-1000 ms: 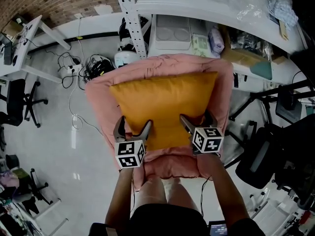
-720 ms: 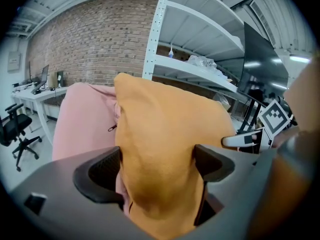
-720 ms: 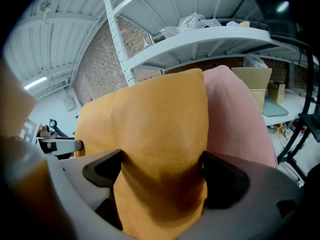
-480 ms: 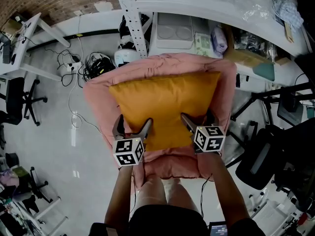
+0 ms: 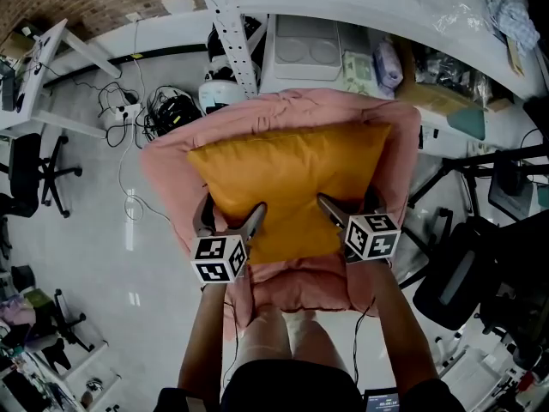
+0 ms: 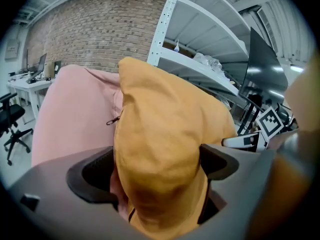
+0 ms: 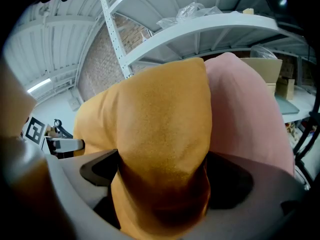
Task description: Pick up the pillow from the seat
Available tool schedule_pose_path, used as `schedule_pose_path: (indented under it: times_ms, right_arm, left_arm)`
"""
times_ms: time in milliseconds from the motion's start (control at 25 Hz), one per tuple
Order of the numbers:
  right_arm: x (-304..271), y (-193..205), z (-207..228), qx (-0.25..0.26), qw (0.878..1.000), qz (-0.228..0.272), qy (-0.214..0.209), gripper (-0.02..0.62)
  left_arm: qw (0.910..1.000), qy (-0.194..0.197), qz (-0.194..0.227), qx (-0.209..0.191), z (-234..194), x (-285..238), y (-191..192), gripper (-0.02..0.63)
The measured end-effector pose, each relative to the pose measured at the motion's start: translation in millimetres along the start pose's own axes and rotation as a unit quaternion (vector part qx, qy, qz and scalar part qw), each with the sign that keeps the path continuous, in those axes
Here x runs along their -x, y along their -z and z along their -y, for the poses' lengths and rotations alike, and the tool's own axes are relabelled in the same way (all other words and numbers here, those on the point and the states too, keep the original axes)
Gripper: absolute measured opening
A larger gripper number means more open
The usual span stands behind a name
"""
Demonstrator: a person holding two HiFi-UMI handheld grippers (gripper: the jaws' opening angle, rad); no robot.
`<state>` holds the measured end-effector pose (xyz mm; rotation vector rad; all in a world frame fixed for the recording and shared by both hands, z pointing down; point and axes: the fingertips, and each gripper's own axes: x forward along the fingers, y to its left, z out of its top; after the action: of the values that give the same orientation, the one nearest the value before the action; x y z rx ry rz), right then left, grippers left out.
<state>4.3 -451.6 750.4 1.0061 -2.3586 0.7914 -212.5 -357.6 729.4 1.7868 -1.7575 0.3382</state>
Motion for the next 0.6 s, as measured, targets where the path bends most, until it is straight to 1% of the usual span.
schedule_pose_path:
  times_ms: [120,280,600]
  right_arm:
    - [-5,-1,2,0.0,1.0,-0.002,-0.008,0.532]
    - [-11,-3,4,-0.002,1.0,-0.003,-0.019,0.538]
    - [-17,-3,3,-0.01,0.999,0.003,-0.047,0.538]
  left_arm:
    - [0.9998,0.019,-0.007,0.007,0,-6,1,0.534]
    - [0.9993,0.034,-0.011,0.006,-2,-14,-1,0.535]
    - [0.9979,0.065,-0.005,0.008,-2,-20,-1,0.535]
